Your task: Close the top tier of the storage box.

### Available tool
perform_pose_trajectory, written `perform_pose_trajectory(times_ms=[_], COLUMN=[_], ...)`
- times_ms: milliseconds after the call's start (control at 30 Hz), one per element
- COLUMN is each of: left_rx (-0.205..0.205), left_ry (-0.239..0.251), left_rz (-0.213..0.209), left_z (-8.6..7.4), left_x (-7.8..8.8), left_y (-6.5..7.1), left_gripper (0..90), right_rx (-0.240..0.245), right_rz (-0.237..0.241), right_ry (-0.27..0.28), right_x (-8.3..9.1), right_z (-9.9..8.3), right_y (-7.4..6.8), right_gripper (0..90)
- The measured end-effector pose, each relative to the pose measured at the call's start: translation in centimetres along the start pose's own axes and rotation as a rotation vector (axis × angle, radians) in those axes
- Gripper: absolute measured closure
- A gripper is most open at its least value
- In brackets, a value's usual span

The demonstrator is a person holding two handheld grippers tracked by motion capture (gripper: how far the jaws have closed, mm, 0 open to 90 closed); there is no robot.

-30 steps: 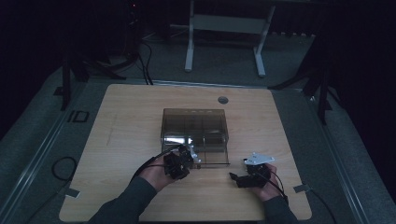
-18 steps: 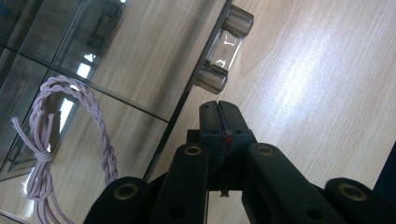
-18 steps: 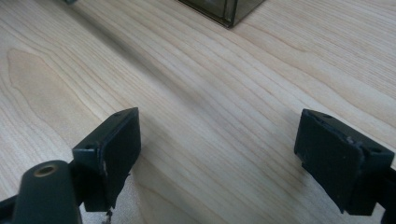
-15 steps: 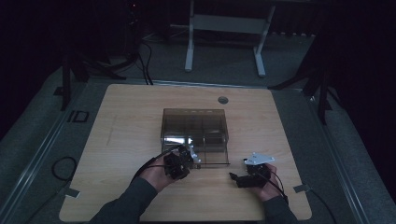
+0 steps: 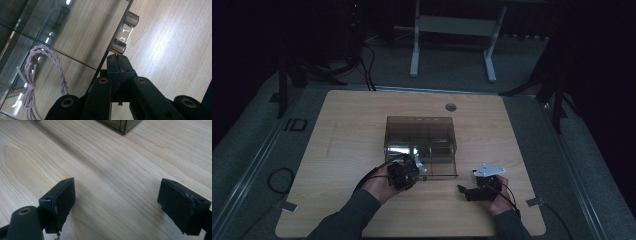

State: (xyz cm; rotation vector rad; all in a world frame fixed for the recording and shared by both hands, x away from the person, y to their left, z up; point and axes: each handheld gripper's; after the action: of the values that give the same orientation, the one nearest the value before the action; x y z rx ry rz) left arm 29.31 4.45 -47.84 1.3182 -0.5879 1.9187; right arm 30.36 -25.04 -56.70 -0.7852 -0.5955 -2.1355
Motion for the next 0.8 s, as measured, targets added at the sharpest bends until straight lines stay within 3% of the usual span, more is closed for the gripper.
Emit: perform_pose_trajectory(times_ms=[500,800], left_rx=[-0.005,0.004], left_ry=[0.018,0.03], left_rz=[0.012,0.05], left_z=[0.1,0.4], left_x=[0.8,1.3], left_y=[0.1,-0.2], left_gripper=[89.8,89.8], right_rx=[-0.001,0.0], right_rz=[0.0,0.0], right_ry=[0.0,0.0], right_x=[0.0,0.0], right_z=[0.0,0.0], right_y=[0.0,0.0], right_gripper=[14.9,14.9])
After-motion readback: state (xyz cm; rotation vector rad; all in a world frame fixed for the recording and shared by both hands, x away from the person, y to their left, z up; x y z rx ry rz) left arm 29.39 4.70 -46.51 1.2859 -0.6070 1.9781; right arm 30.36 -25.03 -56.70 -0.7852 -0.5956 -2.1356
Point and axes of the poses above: each handheld gripper's, and its own axes: x roughly backward along the jaws, z roughly out of its top, y roughly to its right, and after that the axes turned 12 degrees about x, right-handed
